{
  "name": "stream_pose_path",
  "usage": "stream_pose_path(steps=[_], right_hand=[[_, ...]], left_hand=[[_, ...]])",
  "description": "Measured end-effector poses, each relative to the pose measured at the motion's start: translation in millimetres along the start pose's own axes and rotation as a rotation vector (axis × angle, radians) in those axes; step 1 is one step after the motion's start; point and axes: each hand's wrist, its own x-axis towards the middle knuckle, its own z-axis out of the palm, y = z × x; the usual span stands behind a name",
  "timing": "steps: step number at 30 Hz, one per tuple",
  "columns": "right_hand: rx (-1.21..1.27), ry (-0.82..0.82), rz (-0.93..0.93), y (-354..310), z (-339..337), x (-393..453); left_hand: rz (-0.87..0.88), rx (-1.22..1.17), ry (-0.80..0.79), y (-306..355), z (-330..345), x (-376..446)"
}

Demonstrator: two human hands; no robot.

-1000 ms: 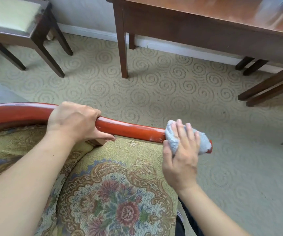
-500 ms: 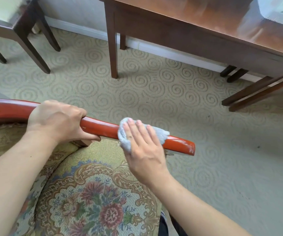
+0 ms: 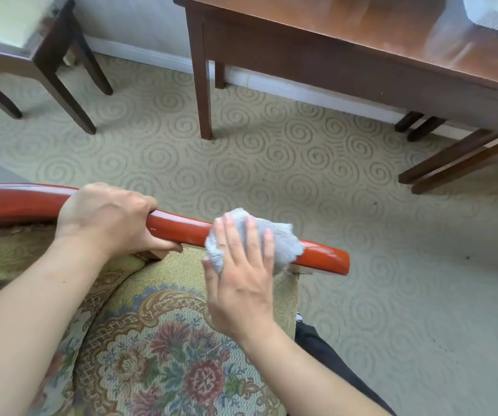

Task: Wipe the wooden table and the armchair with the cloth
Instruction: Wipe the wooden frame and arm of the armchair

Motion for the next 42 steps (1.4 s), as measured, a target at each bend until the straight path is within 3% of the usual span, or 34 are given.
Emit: stream_pose_path(steps=[2,5,9,14,17,22,27,31,33,35,37,39,42], right_hand=[[0.020,-0.079,-0.117,-40,13,14],[0.038,-0.119,-0.135,-57,16,36],[-0.118,-0.158,-0.258,1,-13,19],[-0.275,-0.109,-0.184,63,-30,-29],[-0.219,-0.100,-0.103,32,-21,-22],[-0.012,-0.179,-0.193,-46,10,31],[-0.183,-0.252,-0.324,2,-15,27],[-0.252,-0.194,-0.187,92,-59,-14],[-0.114,-0.213,0.013,126,-75,-32],[0.088,-0.164,0.220,132,-76,-39],[0.132,-0.060,0.316,115,-65,-36],[0.067,0.032,0.265,87,-51,-21],[-0.033,-0.017,0.064,39,-33,7]], left_hand=[[-0.026,-0.026,-0.056,1,2,-2],[-0.005,-0.046,-0.104,0,4,-2],[0.013,-0.071,-0.024,-1,4,1],[-0.001,-0.020,0.004,-2,3,-2],[-0.005,-0.005,0.012,0,2,-3],[0.033,-0.008,-0.043,1,5,-4],[0.035,-0.006,0.020,1,3,-3],[0.044,-0.008,0.029,-1,4,-3],[0.040,0.001,0.009,-1,5,-3],[0.057,-0.004,0.021,-2,7,-3],[0.064,-0.011,0.029,-3,8,-2],[0.057,-0.023,0.032,-2,9,-3],[0.056,-0.032,0.030,-1,8,-3]])
